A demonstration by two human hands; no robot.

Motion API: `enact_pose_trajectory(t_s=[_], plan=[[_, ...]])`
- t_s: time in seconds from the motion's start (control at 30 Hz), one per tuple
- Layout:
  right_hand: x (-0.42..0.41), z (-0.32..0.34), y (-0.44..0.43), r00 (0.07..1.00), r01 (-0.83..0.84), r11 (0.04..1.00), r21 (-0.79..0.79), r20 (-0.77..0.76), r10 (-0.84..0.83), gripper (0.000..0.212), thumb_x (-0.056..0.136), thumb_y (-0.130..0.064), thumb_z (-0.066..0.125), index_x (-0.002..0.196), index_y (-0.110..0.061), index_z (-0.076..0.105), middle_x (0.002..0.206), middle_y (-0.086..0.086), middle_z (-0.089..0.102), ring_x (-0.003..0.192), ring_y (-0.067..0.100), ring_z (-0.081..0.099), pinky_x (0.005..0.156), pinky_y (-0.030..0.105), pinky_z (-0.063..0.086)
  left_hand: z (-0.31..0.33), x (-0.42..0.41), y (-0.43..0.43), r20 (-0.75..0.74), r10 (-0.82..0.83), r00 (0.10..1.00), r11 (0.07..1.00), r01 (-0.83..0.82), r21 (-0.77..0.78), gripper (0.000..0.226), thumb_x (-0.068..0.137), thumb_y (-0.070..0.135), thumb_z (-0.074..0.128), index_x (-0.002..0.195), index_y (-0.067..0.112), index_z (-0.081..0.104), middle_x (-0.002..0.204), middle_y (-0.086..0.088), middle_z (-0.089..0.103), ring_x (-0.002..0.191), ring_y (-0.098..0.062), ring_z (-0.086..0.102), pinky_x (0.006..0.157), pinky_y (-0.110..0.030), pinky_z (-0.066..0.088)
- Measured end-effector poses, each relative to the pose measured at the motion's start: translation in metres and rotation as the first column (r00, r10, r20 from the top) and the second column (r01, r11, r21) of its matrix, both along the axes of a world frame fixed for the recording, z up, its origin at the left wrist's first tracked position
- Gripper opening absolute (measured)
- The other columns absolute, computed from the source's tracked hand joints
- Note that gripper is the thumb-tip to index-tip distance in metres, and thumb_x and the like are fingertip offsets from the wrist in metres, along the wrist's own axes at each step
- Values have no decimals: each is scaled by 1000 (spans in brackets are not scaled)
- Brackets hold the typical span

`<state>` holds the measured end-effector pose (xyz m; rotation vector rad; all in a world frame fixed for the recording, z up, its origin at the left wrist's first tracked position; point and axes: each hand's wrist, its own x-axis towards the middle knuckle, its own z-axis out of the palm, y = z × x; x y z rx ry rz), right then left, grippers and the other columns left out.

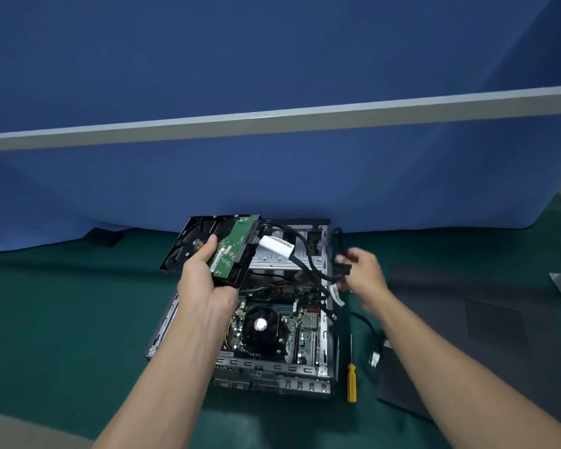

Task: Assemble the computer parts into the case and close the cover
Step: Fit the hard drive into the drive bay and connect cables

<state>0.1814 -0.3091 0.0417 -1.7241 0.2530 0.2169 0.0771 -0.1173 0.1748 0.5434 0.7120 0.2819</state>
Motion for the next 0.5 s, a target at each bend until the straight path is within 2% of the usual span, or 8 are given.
enact_pose_trajectory(t_s=[0.07, 0.13, 0.2, 0.23, 0.3, 0.33, 0.43, 0.5], plan=[[10, 31, 15, 1000, -20, 990, 143, 26, 16, 12, 96, -10, 52, 87, -9, 61, 83, 13, 63, 60, 21, 58, 66, 42, 53, 1, 2, 2, 19, -17, 1000, 999, 18, -32, 35, 86, 6, 68, 120, 5, 63, 96, -18, 72, 68, -33, 72, 43, -39, 54], [15, 59, 35, 1000, -23, 938, 346, 8, 22, 11, 97, -5, 50, 88, -5, 57, 78, 15, 59, 49, 17, 56, 51, 30, 52, 3, 6, 6, 31, -30, 999, 997, 32, -64, 32, 86, 6, 67, 118, 3, 64, 96, -18, 73, 71, -32, 73, 45, -38, 55], [13, 83, 59, 999, -9, 856, 518, -22, 24, 6, 96, -2, 51, 92, -2, 54, 73, 15, 58, 44, 16, 55, 45, 27, 51, 5, 12, 12, 52, -46, 998, 994, 51, -97, 31, 86, 6, 67, 117, 1, 64, 97, -18, 73, 74, -32, 73, 46, -37, 56], [11, 91, 72, 999, -5, 818, 575, -30, 27, 4, 95, -1, 52, 92, -2, 54, 74, 15, 58, 47, 18, 57, 50, 29, 54, 7, 14, 17, 64, -55, 996, 992, 62, -112, 31, 86, 7, 68, 116, 1, 64, 97, -18, 73, 74, -32, 73, 47, -37, 56], [5, 98, 98, 999, 2, 755, 656, -41, 34, 7, 94, -2, 53, 88, -4, 56, 77, 14, 61, 66, 24, 61, 72, 38, 55, 7, 20, 30, 70, -53, 996, 992, 60, -114, 34, 84, 8, 70, 117, 2, 64, 98, -16, 73, 75, -31, 73, 48, -37, 56], [2, 97, 111, 998, 25, 716, 698, -61, 24, 9, 94, -2, 52, 87, -5, 56, 79, 14, 63, 75, 28, 60, 77, 41, 54, 6, 23, 38, 64, -43, 997, 994, 49, -94, 38, 83, 9, 72, 120, 3, 63, 101, -15, 73, 79, -31, 73, 52, -37, 57], [-3, 83, 143, 978, 159, 550, 820, -205, 23, 9, 96, 2, 45, 90, 0, 51, 95, 24, 63, 75, 34, 65, 58, 36, 59, 2, 33, 64, 59, -11, 998, 1000, 10, 7, 56, 77, 8, 77, 128, 8, 53, 116, -14, 67, 95, -33, 70, 74, -51, 58], [-5, 62, 155, 952, 223, 534, 815, -301, 62, 13, 98, 3, 39, 102, 5, 52, 112, 34, 59, 75, 37, 69, 56, 35, 60, -5, 39, 80, 58, 55, 997, 995, -59, 84, 62, 73, 3, 80, 126, 9, 47, 118, -15, 64, 99, -34, 68, 83, -59, 54]])
